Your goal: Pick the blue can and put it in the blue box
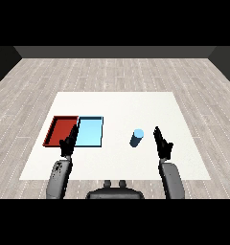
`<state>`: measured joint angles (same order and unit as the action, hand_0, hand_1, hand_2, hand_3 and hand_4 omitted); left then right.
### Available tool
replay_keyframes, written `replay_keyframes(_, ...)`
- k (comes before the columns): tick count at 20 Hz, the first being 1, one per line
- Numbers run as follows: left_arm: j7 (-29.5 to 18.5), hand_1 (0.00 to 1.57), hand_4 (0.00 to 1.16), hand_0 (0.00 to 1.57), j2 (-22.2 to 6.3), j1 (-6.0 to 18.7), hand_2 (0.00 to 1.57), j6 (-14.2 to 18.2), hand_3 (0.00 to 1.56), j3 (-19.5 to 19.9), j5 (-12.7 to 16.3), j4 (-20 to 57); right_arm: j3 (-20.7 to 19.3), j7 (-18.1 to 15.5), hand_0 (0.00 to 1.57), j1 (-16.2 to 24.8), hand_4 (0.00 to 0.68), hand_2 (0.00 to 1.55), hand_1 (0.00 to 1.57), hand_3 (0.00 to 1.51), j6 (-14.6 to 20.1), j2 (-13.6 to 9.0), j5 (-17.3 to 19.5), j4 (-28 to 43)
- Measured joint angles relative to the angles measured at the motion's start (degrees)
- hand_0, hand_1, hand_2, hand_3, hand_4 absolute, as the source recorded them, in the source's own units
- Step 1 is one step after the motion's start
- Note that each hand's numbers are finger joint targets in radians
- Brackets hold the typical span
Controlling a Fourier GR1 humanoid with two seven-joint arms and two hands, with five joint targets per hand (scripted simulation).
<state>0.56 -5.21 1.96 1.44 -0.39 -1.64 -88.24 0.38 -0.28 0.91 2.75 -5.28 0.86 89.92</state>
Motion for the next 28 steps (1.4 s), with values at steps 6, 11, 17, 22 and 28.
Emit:
replay_keyframes(6, -0.2, 0.0, 0.0, 0.0, 1.0, -2.6, 0.0, -0.8, 0.0, 0.4, 1.1, -1.6, 0.9, 2.1, 0.0, -1.8, 0.0, 0.0, 0.0, 0.0, 0.3, 1.7, 1.3, -2.8)
replay_keyframes(11, -10.8, 0.0, 0.0, 0.0, 2.6, -2.2, 0.0, -1.2, 0.0, 1.5, 3.0, -4.8, 2.2, -8.4, 0.0, -2.3, 0.0, 0.0, 0.0, 0.0, -5.0, 3.3, -2.8, -0.8)
replay_keyframes(17, -19.9, 0.0, 0.0, 0.0, 3.8, -4.2, 0.0, -1.6, 0.0, 1.6, 2.9, -2.9, 2.6, -15.0, 0.0, -1.3, 0.0, 0.0, 0.0, 0.0, -8.6, 3.4, -4.2, -1.8)
replay_keyframes(22, -21.6, 0.0, 0.0, 0.0, 3.9, -2.9, 0.0, -1.5, 0.0, 2.0, 3.0, -0.9, 2.1, -15.5, 0.0, -2.3, 0.0, 0.0, 0.0, 0.0, -8.9, 3.9, -4.7, -2.3)
replay_keyframes(28, -22.2, 0.0, 0.0, 0.0, 3.3, -3.6, 0.0, -1.9, 0.0, 2.2, 3.0, -1.6, 0.9, -17.9, 0.0, -2.6, 0.0, 0.0, 0.0, 0.0, -9.9, 3.1, -5.0, -5.0)
